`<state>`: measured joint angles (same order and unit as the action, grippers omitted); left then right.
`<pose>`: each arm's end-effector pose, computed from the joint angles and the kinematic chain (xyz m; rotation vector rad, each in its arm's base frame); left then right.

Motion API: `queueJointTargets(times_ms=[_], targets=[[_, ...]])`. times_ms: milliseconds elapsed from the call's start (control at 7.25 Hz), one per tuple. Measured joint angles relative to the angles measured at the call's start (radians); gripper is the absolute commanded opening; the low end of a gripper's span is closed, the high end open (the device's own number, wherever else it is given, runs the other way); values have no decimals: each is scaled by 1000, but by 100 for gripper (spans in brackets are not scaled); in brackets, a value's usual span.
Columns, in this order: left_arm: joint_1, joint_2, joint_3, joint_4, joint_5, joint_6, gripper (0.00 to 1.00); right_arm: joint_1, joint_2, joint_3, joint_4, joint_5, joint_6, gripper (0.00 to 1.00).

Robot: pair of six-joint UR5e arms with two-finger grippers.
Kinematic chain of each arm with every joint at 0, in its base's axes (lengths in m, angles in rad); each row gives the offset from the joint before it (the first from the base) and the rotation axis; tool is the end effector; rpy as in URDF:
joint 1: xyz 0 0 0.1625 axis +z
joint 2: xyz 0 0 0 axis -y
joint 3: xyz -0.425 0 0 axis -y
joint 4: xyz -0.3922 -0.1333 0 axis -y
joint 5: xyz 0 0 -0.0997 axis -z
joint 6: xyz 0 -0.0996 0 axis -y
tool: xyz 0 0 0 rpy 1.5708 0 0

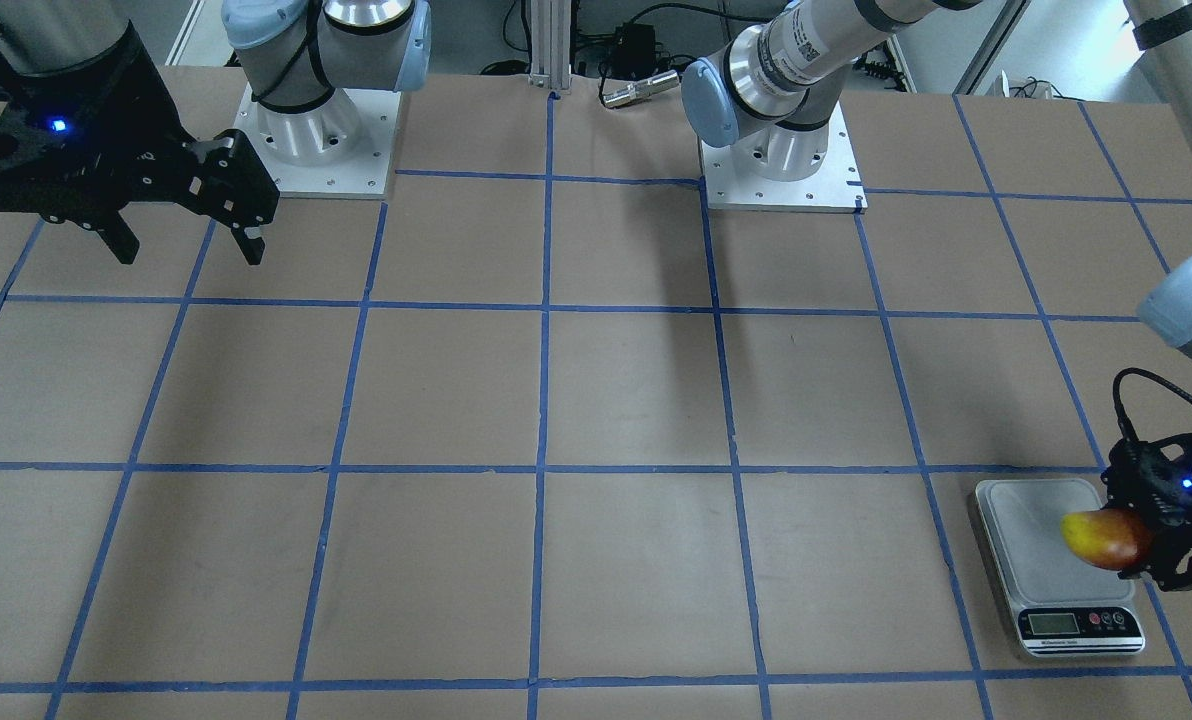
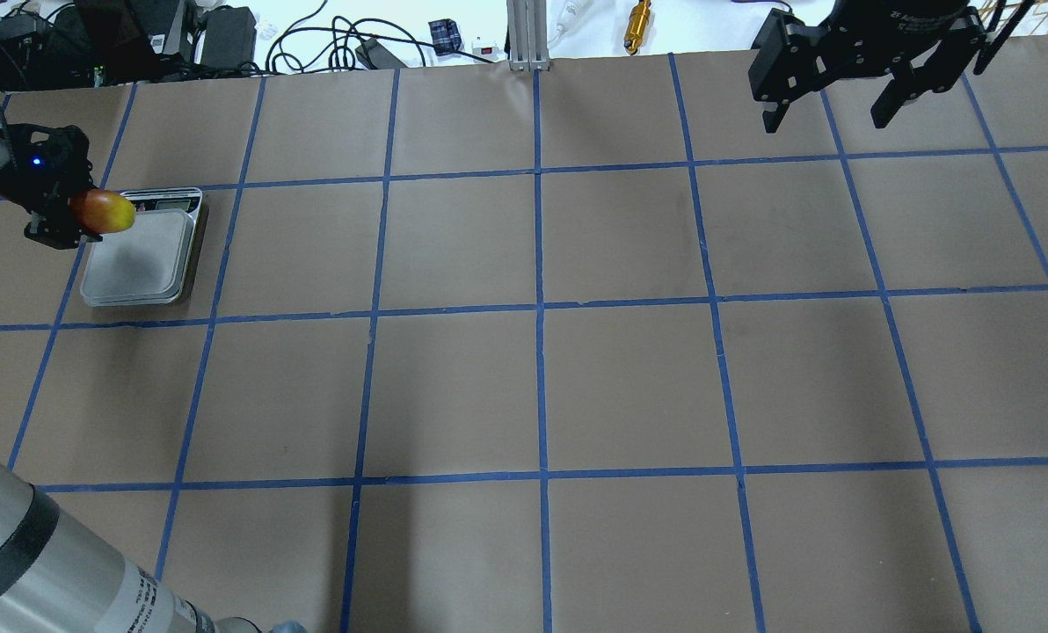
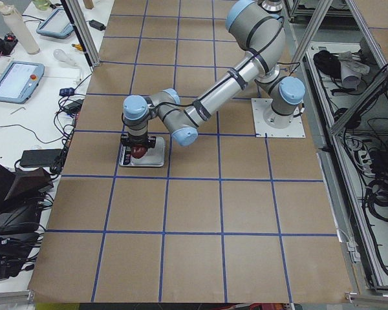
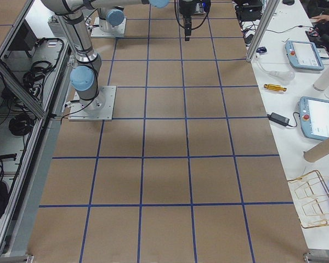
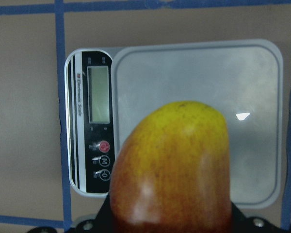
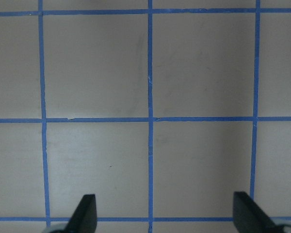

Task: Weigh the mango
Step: 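Lower the mango onto the scale platform and open the left gripper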

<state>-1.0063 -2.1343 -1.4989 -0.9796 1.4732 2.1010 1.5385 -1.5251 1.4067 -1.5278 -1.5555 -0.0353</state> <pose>0.2440 -0.6526 0.2479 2.1335 2.1972 -0.1813 0.1181 -0.5199 0.5416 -0.0056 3.1266 -0.1187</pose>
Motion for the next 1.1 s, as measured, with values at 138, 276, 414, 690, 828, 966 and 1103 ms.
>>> queueJointTargets(times_ms=[138, 276, 414, 690, 828, 966, 1103], targets=[[-6, -2, -20, 16, 0, -10, 0, 0, 0, 0, 0, 0, 0, 100], [-8, -10, -29, 22, 1, -12, 0, 0, 0, 0, 0, -1, 0, 100], [-7, -18, -33, 23, 1, -11, 13, 0, 0, 0, 0, -1, 0, 100], [-5, -28, -34, 22, 3, -14, 100, 0, -1, 0, 0, -1, 0, 100], [-5, -32, -34, 21, 5, -21, 100, 0, -1, 0, 0, -2, 0, 100], [-5, -32, -33, 21, 7, -23, 100, 0, -1, 0, 0, -1, 0, 100], [-5, -27, -33, 20, 10, -24, 100, 0, -1, 0, 0, -1, 0, 100]])
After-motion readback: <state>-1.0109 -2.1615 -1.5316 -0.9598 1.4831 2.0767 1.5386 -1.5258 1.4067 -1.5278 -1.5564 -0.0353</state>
